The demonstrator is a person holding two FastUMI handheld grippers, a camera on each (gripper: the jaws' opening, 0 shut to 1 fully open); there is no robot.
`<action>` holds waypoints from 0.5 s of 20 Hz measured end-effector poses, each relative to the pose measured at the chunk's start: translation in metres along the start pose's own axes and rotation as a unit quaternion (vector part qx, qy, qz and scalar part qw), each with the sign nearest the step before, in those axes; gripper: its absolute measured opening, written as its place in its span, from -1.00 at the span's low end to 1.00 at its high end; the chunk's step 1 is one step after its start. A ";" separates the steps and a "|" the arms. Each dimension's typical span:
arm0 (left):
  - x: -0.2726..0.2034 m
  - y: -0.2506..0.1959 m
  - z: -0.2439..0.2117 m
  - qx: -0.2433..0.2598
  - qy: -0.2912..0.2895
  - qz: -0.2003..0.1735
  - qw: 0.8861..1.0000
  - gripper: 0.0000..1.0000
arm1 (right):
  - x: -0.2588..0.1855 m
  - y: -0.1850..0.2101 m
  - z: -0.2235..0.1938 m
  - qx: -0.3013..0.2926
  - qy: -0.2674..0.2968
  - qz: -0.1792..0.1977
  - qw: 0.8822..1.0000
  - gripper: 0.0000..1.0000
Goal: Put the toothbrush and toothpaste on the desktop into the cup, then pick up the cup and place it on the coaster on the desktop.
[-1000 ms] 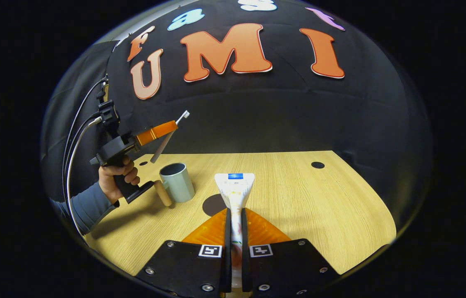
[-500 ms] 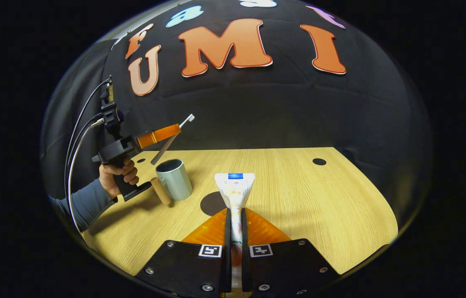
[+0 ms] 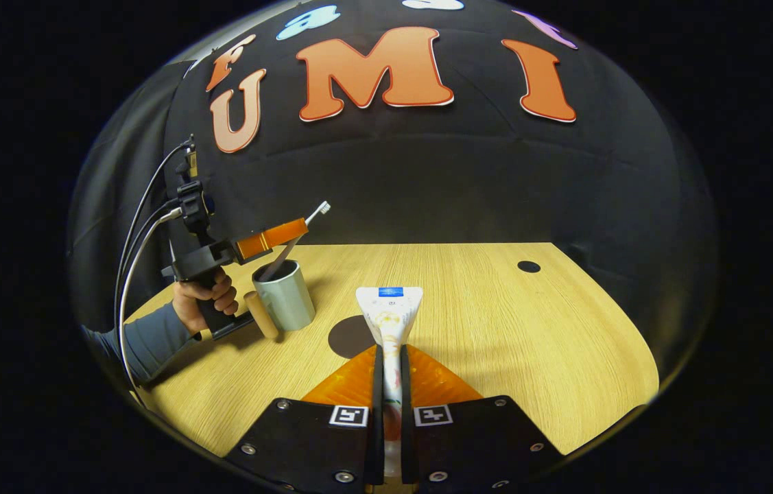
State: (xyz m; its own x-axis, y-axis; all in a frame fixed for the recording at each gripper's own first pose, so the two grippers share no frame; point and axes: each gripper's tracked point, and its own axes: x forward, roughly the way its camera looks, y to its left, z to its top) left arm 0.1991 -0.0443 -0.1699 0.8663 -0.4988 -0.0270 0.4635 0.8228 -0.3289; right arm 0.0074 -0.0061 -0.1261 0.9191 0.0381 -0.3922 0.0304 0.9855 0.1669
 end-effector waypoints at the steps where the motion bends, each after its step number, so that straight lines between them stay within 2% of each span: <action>1: -0.001 0.003 0.000 -0.003 0.001 0.004 1.000 -0.91 | 0.000 0.000 0.002 0.001 -0.002 -0.001 1.000 -0.80; 5: -0.016 0.011 -0.008 -0.005 0.014 0.017 1.000 -0.89 | -0.003 -0.002 0.008 -0.001 -0.010 -0.003 1.000 -0.80; 8: -0.031 0.003 -0.014 0.007 0.029 0.014 0.999 -0.89 | -0.006 0.002 0.015 -0.005 -0.019 0.001 1.000 -0.80; 9: -0.039 0.002 -0.015 0.014 0.036 0.015 0.999 -0.79 | -0.007 0.006 0.021 -0.007 -0.025 0.005 1.000 -0.80; 10: -0.043 0.000 -0.019 0.021 0.044 0.018 0.999 -0.79 | -0.008 0.008 0.027 -0.009 -0.031 0.008 0.999 -0.80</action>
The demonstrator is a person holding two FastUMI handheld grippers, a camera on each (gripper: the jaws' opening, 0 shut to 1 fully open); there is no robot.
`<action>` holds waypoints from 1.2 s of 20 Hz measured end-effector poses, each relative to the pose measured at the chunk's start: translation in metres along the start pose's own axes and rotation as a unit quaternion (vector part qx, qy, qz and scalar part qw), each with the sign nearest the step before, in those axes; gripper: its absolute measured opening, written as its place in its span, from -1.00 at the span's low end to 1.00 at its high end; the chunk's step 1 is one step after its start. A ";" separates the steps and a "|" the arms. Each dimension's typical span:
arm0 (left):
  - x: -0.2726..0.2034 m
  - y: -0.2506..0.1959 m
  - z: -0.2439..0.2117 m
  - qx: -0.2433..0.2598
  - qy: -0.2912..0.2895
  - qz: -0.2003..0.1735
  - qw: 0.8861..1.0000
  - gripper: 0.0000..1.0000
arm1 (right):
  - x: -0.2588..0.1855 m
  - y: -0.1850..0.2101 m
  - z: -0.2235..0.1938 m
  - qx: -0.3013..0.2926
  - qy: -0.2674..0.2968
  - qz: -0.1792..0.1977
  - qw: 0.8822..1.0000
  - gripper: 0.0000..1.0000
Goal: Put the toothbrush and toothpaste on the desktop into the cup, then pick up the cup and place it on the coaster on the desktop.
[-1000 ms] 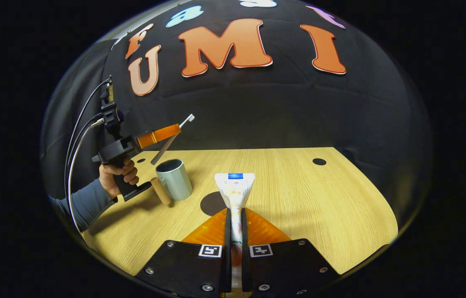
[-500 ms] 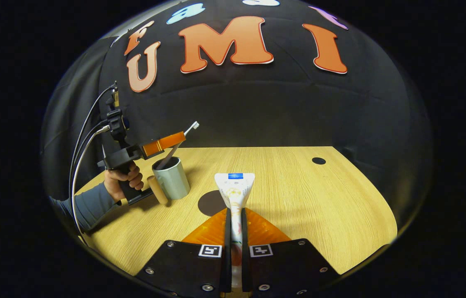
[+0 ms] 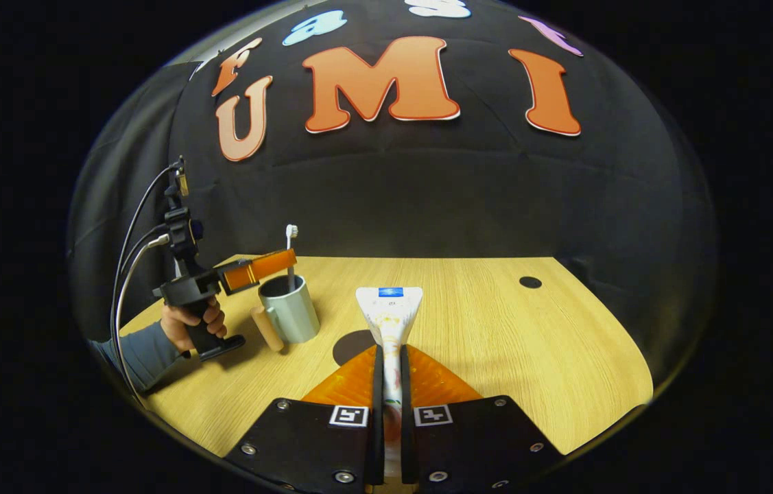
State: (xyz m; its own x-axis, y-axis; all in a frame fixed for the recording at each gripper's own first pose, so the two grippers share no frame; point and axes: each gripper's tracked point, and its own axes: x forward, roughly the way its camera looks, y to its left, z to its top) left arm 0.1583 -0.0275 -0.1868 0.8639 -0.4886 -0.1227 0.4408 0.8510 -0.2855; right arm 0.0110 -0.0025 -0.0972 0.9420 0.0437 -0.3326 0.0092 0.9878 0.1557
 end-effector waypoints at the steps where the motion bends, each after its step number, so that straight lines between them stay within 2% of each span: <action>1: -0.009 0.000 -0.004 0.006 0.011 0.006 1.000 -0.70 | 0.000 0.003 0.006 -0.002 -0.007 0.005 1.000 -0.80; 2: -0.014 -0.004 -0.007 0.010 0.019 0.007 1.000 -0.63 | -0.001 0.007 0.013 -0.003 -0.013 0.009 1.000 -0.80; 4: -0.030 -0.006 -0.009 0.028 0.032 0.020 0.999 -0.61 | -0.001 0.014 0.027 -0.007 -0.028 0.018 0.999 -0.80; 5: -0.040 -0.004 -0.008 0.035 0.032 0.031 0.998 -0.36 | 0.000 0.020 0.036 -0.009 -0.038 0.023 0.999 -0.80; 6: -0.046 -0.003 -0.006 0.038 0.032 0.039 0.998 -0.32 | 0.001 0.027 0.044 -0.009 -0.048 0.030 0.998 -0.80; 7: -0.053 -0.006 -0.004 0.038 0.033 0.043 0.998 -0.06 | 0.002 0.033 0.048 -0.008 -0.055 0.041 0.998 -0.80; 10: -0.074 0.000 0.002 0.049 0.032 0.084 0.995 0.74 | 0.010 0.057 0.065 -0.001 -0.072 0.070 0.995 -0.80; 14: -0.098 0.006 0.009 0.053 0.038 0.125 0.990 0.79 | 0.026 0.080 0.086 0.000 -0.098 0.094 0.991 -0.80; 17: -0.115 0.007 0.003 0.052 0.056 0.141 0.987 0.87 | 0.038 0.093 0.100 0.011 -0.113 0.113 0.987 -0.80; 24: -0.135 -0.006 -0.013 0.041 0.071 0.128 0.988 0.88 | 0.062 0.132 0.132 0.021 -0.166 0.170 0.971 -0.80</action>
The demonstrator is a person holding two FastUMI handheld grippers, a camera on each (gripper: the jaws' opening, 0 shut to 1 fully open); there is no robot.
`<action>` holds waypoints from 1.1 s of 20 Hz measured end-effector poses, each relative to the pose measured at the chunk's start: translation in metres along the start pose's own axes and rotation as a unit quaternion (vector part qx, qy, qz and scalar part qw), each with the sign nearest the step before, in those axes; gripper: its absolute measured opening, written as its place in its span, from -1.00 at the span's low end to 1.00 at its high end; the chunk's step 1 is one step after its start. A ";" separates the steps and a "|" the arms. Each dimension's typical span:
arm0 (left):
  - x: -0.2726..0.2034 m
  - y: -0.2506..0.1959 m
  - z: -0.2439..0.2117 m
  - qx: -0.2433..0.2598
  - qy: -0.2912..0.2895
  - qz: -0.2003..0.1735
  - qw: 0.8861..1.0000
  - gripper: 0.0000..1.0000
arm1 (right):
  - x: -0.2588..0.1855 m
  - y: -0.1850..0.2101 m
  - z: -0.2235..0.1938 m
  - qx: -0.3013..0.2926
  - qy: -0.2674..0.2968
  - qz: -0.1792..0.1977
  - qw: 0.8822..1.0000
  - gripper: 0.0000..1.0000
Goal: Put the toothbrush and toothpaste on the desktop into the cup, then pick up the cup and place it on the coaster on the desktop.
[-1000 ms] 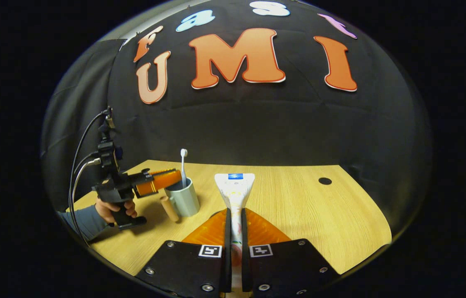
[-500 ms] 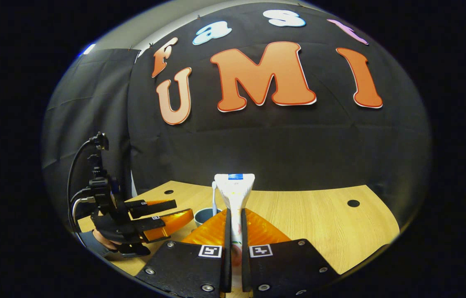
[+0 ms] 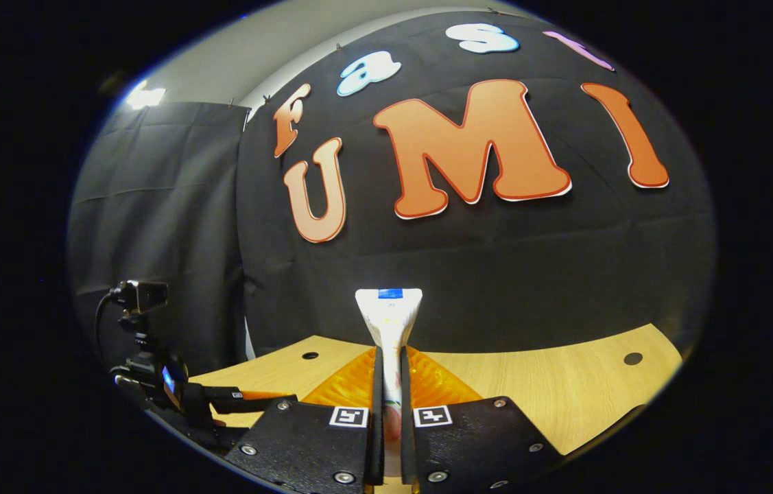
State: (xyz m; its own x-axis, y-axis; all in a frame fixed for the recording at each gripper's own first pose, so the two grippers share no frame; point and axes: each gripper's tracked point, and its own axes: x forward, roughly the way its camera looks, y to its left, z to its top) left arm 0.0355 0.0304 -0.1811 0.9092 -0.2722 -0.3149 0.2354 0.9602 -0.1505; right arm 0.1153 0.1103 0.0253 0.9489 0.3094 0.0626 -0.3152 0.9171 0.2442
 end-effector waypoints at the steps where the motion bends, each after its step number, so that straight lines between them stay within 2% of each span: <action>1: 0.001 0.000 -0.002 -0.003 0.000 -0.001 1.000 0.88 | 0.006 0.003 0.000 0.001 -0.003 0.004 1.000 -0.80; 7: -0.001 -0.005 -0.018 -0.021 0.020 -0.009 1.000 0.89 | 0.040 0.018 -0.006 -0.012 -0.019 0.024 0.999 -0.80; 12: -0.003 -0.008 -0.023 -0.033 0.026 -0.019 0.999 0.88 | 0.070 0.027 -0.011 0.003 -0.036 0.049 0.998 -0.80; 22: -0.003 -0.010 -0.025 -0.035 0.028 -0.017 0.999 0.89 | 0.112 0.021 -0.052 0.008 -0.033 0.066 0.997 -0.81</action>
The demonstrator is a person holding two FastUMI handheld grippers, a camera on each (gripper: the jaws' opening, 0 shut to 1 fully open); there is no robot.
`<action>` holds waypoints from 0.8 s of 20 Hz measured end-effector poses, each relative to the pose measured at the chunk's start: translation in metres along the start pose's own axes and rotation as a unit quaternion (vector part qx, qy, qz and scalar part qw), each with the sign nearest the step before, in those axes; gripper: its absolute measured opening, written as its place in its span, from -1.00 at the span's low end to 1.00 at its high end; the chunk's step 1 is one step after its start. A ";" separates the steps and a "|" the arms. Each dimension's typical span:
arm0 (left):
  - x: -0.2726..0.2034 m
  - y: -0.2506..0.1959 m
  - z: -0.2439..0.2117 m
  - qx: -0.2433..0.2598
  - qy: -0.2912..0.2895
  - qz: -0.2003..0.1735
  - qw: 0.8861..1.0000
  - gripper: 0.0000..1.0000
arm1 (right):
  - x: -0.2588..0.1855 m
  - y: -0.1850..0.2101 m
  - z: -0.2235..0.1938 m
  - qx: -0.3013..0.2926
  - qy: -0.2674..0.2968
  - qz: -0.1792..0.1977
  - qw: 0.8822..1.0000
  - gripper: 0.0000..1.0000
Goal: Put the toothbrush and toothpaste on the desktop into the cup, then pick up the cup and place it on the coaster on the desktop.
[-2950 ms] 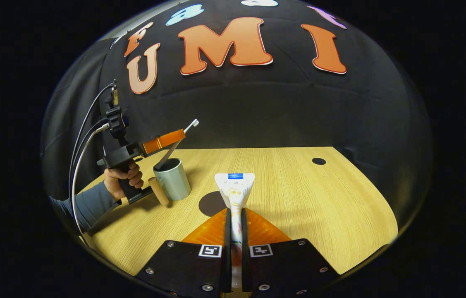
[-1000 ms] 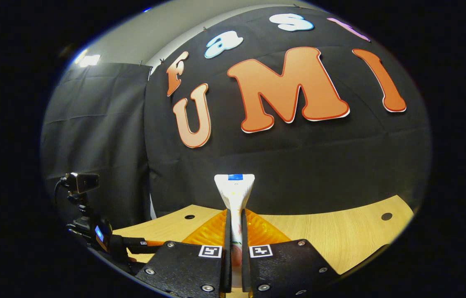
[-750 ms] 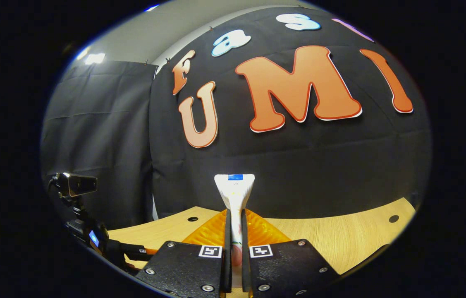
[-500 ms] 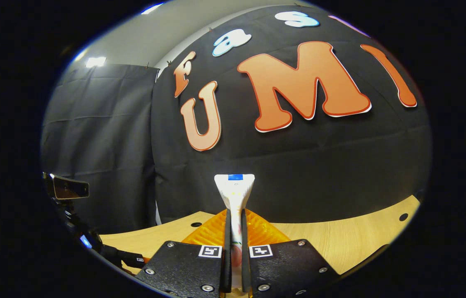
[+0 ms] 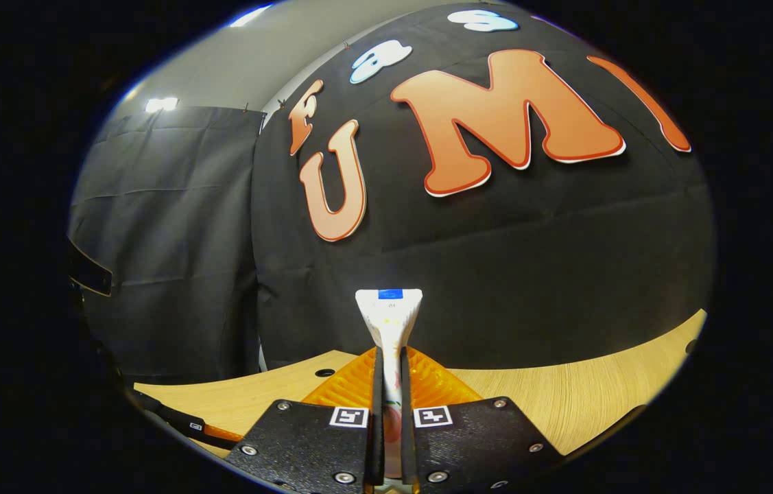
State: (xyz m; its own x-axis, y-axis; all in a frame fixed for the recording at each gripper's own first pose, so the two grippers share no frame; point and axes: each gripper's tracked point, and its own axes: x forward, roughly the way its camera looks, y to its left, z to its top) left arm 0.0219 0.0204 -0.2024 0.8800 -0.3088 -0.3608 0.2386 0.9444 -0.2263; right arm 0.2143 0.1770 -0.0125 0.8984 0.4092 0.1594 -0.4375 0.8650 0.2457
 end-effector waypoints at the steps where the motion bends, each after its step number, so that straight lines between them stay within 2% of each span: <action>1: 0.001 0.001 0.000 0.000 0.000 0.001 1.000 0.89 | 0.002 -0.003 -0.005 -0.001 0.003 -0.001 1.000 -0.81; 8: 0.002 0.002 -0.005 -0.002 0.004 0.005 1.000 0.89 | 0.010 -0.010 -0.027 -0.032 0.014 -0.013 0.999 -0.80; 11: 0.003 0.002 -0.006 -0.004 0.006 0.006 1.000 0.89 | 0.008 -0.011 -0.040 -0.047 0.037 -0.016 0.998 -0.79; 16: 0.006 0.000 -0.009 -0.012 0.013 0.002 1.000 0.89 | -0.011 -0.018 -0.048 -0.037 0.064 -0.024 0.997 -0.77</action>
State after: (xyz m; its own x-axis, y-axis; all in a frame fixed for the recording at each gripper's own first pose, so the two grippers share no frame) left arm 0.0233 0.0180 -0.2129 0.8695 -0.3090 -0.3853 0.2252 0.9424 -0.2474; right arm 0.2140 0.1706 -0.0651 0.9175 0.3970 0.0247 -0.3948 0.9012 0.1787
